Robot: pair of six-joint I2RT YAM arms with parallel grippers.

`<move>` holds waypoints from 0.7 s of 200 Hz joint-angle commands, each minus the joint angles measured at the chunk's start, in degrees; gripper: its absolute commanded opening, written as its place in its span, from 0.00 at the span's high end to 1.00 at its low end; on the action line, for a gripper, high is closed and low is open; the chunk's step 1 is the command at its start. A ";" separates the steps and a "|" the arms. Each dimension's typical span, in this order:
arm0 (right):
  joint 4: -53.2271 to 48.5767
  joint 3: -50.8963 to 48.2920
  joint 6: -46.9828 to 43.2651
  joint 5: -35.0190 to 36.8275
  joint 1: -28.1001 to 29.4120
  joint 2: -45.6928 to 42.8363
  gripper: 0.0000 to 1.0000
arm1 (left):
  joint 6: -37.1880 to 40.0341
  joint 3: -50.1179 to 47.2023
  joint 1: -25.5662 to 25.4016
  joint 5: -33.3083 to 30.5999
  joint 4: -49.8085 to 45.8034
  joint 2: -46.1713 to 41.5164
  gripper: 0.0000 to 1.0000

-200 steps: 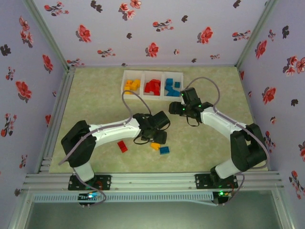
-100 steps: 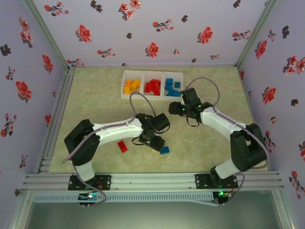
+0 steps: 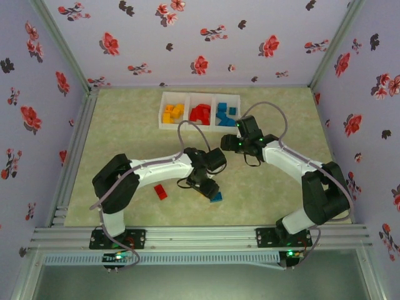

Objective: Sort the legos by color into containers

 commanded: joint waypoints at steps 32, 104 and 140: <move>-1.22 -0.10 0.99 1.48 0.38 -0.39 0.31 | 2.21 0.84 1.29 1.13 -1.56 1.90 0.37; -1.76 0.09 0.95 1.92 0.46 -0.63 0.31 | 2.14 -0.38 2.21 1.04 -0.34 3.09 0.43; -1.83 0.24 0.96 2.01 0.46 -0.73 0.31 | 2.06 -1.04 3.00 0.85 0.21 3.00 0.51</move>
